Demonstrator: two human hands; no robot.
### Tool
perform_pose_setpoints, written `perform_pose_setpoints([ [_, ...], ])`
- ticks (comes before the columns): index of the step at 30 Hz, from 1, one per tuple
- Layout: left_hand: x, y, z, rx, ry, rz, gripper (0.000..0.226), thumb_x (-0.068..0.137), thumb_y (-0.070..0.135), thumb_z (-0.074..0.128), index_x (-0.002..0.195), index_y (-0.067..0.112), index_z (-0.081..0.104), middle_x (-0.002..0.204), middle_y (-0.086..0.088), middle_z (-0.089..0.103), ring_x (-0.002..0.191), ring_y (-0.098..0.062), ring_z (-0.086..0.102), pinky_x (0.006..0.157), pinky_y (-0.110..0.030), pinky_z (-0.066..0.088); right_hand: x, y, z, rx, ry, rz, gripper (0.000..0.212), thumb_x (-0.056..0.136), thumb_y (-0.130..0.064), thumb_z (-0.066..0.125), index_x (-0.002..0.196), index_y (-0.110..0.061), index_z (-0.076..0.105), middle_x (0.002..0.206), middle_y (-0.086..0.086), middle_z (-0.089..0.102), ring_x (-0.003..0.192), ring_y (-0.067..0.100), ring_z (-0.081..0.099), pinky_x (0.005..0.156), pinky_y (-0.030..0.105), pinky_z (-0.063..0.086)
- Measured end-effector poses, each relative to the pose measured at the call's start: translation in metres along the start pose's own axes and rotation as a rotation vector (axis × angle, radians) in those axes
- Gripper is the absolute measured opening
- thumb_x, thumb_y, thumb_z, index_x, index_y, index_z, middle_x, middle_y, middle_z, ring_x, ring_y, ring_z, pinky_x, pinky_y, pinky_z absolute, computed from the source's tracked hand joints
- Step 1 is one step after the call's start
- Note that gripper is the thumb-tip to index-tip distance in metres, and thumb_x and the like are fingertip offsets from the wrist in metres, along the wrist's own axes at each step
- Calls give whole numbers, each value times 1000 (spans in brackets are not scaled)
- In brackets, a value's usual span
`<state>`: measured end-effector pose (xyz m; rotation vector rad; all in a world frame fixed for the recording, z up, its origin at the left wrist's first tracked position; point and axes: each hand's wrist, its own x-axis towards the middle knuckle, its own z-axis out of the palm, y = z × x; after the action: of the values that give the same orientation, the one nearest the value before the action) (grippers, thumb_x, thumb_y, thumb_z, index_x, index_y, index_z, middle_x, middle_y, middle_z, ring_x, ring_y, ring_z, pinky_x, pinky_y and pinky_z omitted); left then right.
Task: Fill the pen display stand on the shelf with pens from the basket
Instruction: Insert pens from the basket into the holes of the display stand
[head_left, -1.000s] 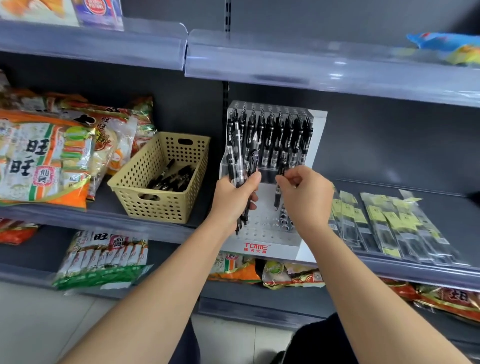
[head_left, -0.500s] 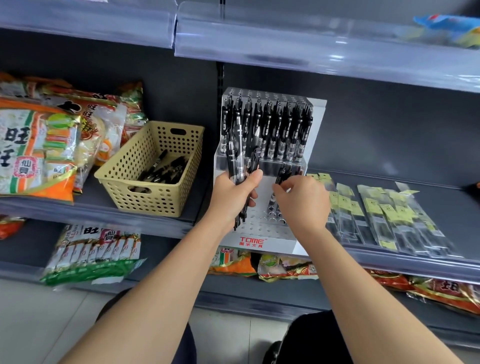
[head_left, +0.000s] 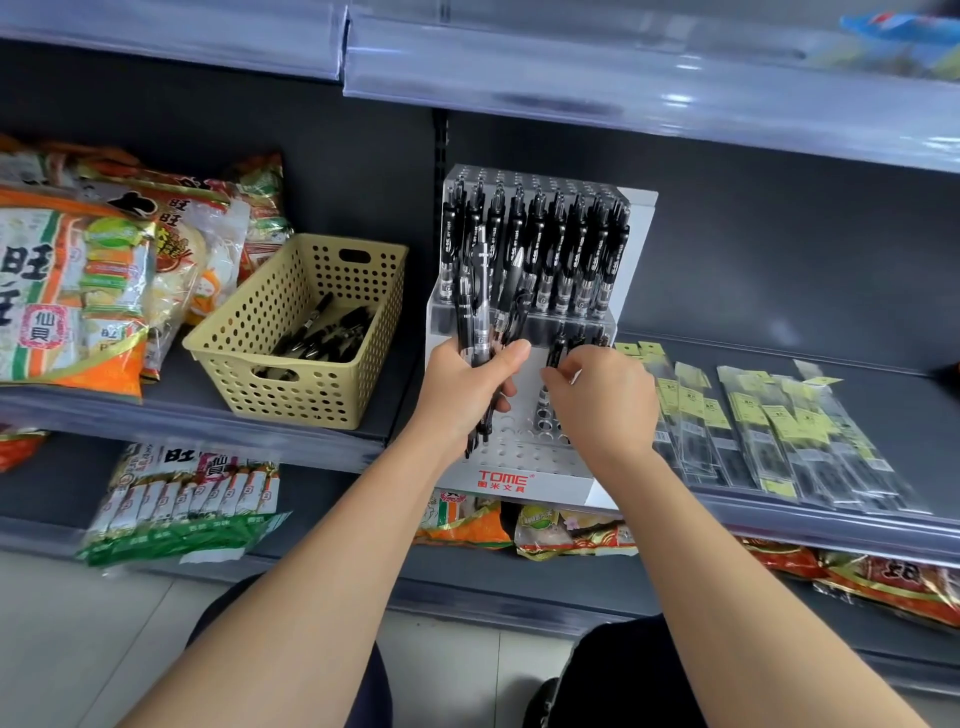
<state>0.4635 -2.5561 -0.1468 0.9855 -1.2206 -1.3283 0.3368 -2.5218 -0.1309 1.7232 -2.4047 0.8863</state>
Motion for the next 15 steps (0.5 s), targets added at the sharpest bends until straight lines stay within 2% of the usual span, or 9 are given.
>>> perform_pose_setpoints([
  [3, -1, 3, -1, -26, -9, -9, 13, 82, 12, 73, 81, 8, 61, 66, -5, 63, 54, -15, 57, 48, -28, 47, 0, -3, -3, 251, 28, -30, 18, 92, -30, 58, 84, -17, 68, 61, -5, 58, 54, 15, 53, 50, 24, 41],
  [6, -1, 3, -2, -55, -24, -26, 18, 79, 11, 76, 90, 5, 63, 65, -4, 65, 53, -18, 57, 46, -28, 45, 0, -13, -8, 621, -55, -34, 17, 92, -17, 54, 98, -18, 70, 72, -3, 67, 59, 14, 60, 57, 30, 53],
  [8, -2, 4, -4, -62, -29, -36, 30, 77, 13, 78, 98, -2, 63, 68, -7, 67, 53, -20, 57, 47, -28, 44, 0, -19, -14, 761, -122, -16, 17, 89, -10, 53, 87, -15, 70, 70, 0, 67, 58, 12, 62, 55, 27, 50],
  [11, -2, 7, -6, -65, -25, -32, 30, 76, 15, 79, 97, 0, 64, 67, -7, 68, 51, -20, 59, 48, -29, 46, 0, -23, -19, 865, -191, -14, 15, 87, -13, 60, 74, -8, 68, 63, 6, 65, 54, 8, 59, 49, 19, 43],
  [15, -3, 6, -4, -7, 3, -22, 34, 74, 15, 81, 100, 1, 63, 73, -7, 69, 55, -18, 63, 49, -28, 46, 1, -25, -16, 756, -113, 52, 32, 75, -39, 78, 74, -10, 65, 64, 6, 69, 54, 14, 64, 53, 28, 50],
])
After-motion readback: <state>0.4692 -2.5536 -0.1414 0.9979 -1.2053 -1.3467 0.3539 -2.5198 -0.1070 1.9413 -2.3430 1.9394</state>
